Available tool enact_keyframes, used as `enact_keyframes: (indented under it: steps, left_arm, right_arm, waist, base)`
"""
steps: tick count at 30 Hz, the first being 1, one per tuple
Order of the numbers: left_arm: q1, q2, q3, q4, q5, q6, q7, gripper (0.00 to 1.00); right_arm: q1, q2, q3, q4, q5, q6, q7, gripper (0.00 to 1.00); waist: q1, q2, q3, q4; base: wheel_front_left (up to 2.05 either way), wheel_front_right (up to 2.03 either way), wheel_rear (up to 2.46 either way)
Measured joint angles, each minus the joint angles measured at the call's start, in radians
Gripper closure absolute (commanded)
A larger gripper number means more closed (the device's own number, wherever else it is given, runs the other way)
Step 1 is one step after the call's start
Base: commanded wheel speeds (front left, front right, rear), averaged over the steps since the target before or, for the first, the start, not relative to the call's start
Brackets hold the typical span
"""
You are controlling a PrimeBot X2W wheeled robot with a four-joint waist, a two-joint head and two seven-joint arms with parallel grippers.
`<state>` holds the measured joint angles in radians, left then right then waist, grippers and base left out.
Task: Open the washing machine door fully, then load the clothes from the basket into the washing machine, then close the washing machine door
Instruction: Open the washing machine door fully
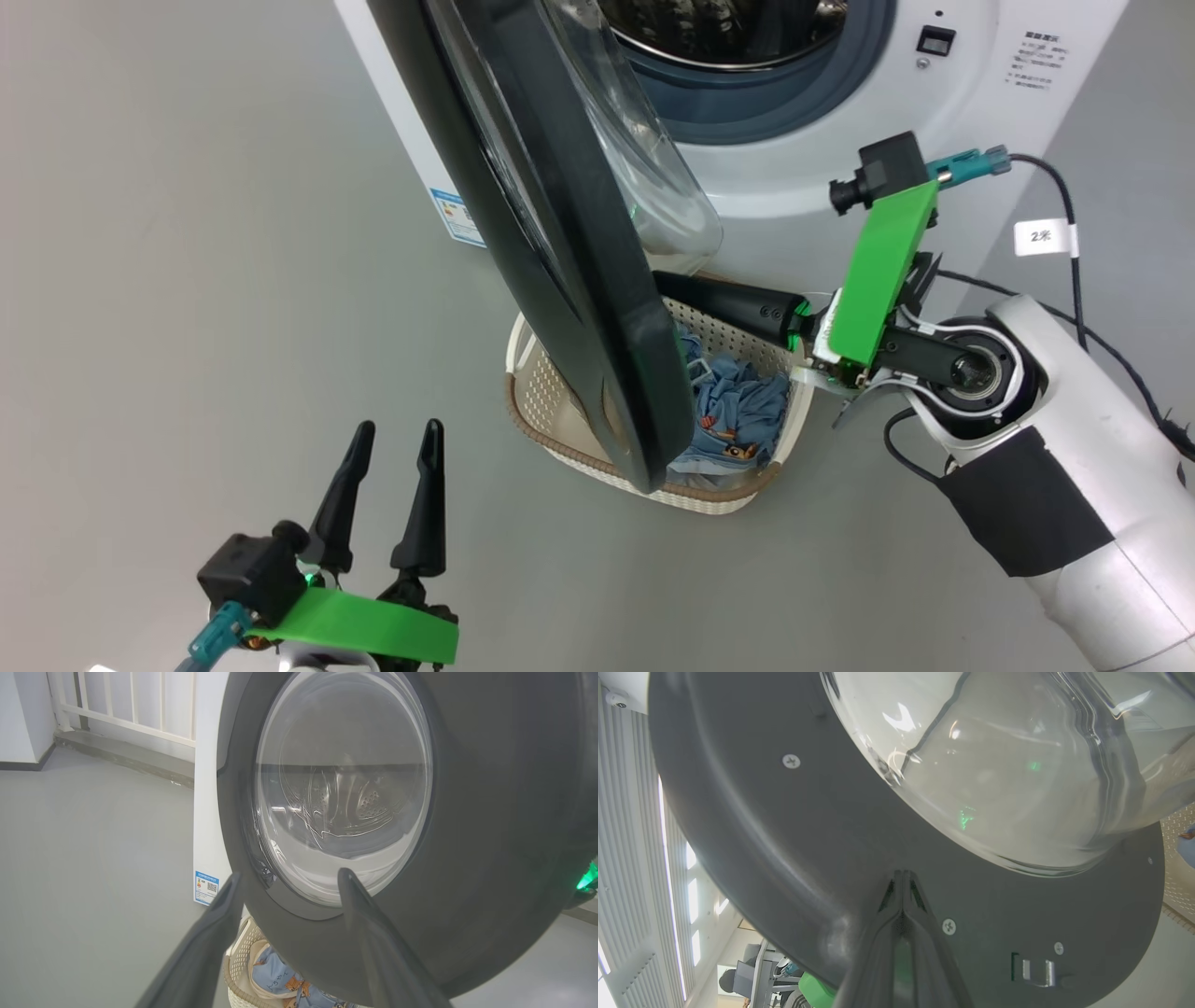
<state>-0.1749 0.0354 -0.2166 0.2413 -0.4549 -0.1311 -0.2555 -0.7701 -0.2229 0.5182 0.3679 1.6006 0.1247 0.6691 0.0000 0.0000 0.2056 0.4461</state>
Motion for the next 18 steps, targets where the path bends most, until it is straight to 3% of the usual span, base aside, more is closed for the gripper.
enact_keyframes:
  steps: [18]
  left_arm:
    - [0.019, 0.002, 0.021, 0.019, 0.009, 0.000, 0.000, 0.00]
  right_arm:
    - [0.035, 0.071, 0.019, 0.002, -0.005, 0.000, 0.006, 1.00]
  waist:
    - [0.0000, 0.0000, -0.033, 0.031]
  base:
    - [0.00, 0.00, 0.00]
